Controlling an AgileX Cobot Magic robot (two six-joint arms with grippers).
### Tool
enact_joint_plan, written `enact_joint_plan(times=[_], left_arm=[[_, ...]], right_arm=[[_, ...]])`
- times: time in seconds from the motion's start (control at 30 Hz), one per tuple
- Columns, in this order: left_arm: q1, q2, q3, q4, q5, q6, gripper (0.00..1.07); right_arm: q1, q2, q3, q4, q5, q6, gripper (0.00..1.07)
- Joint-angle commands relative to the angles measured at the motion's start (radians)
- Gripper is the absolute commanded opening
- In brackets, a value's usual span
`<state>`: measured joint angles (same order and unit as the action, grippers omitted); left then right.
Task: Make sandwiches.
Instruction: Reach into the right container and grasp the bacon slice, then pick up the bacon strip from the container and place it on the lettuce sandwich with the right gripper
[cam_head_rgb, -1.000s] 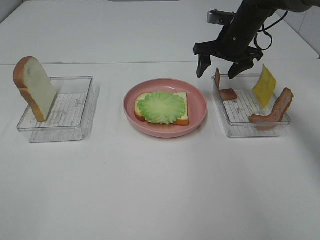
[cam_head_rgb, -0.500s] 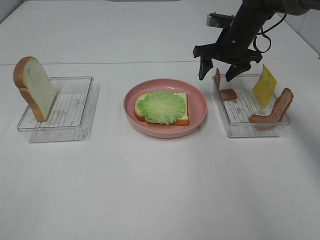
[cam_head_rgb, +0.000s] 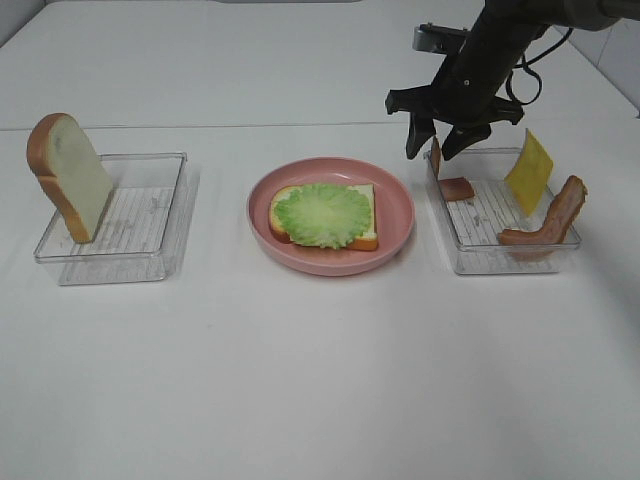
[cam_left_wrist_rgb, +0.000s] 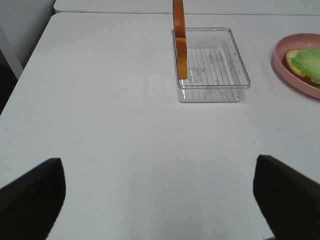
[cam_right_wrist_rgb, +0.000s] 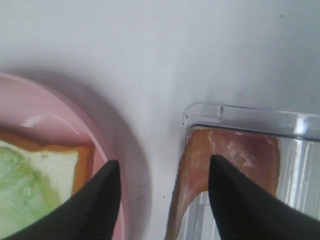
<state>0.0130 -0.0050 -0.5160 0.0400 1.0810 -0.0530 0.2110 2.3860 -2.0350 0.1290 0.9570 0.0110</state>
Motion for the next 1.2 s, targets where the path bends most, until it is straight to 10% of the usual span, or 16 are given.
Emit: enact_joint_plan(times=[0.03,0.53,1.2], left_arm=[[-0.003,-0.021,0.000,-0.009,-0.011,0.003,0.94],[-0.003,-0.021,0.000,-0.009,-0.011,0.003,0.94],[-0.003,-0.021,0.000,-0.009,-0.011,0.003,0.94]], right_arm=[[-0.003,0.001,-0.005,-0.012,0.019,0.004,0.50],[-0.003,0.000,-0.005,-0.034,0.037,0.004,0.00],[-0.001,-0.201,-0.004,-0.029,0.191,0.004,0.00]])
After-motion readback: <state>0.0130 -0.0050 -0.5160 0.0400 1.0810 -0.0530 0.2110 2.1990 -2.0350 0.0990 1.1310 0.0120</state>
